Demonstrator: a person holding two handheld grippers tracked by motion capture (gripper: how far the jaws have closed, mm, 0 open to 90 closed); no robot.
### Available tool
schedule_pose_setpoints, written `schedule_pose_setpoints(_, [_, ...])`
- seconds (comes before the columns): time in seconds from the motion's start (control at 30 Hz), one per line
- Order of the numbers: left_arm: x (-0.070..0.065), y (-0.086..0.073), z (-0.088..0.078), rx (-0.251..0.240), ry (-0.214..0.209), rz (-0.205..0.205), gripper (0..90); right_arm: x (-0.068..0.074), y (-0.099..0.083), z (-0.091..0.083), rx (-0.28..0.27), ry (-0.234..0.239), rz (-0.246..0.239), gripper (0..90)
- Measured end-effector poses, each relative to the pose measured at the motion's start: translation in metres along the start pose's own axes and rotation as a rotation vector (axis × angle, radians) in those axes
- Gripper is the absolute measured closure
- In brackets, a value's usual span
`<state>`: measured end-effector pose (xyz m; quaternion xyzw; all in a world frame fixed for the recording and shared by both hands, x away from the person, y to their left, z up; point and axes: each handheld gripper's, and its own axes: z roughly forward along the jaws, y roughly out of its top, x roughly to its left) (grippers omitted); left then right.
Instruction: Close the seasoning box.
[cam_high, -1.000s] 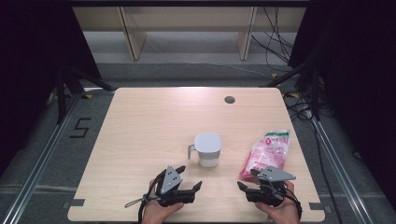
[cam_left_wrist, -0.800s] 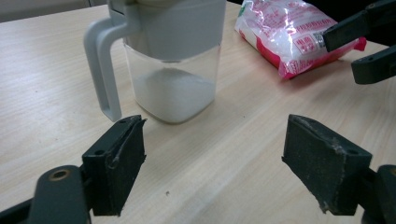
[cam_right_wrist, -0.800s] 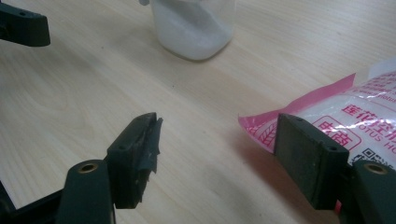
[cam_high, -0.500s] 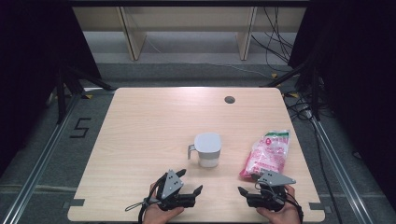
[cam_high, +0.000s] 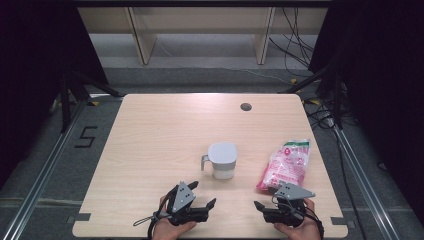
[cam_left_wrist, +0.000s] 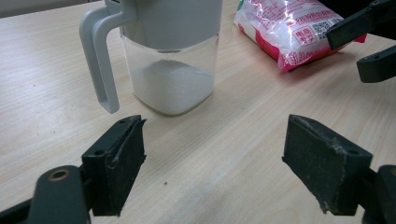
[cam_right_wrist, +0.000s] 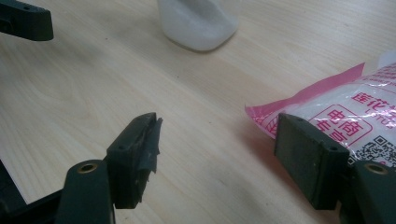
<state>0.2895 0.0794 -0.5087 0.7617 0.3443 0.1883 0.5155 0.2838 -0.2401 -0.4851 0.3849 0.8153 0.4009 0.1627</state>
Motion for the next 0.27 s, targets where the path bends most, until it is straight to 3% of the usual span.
schedule_pose_setpoints(0.27, [-0.0007,-0.0005,0.0026,0.009,-0.006,-0.001,19.9,-0.0013,0.0002,-0.0002,0.007,-0.008,-0.015,31.5])
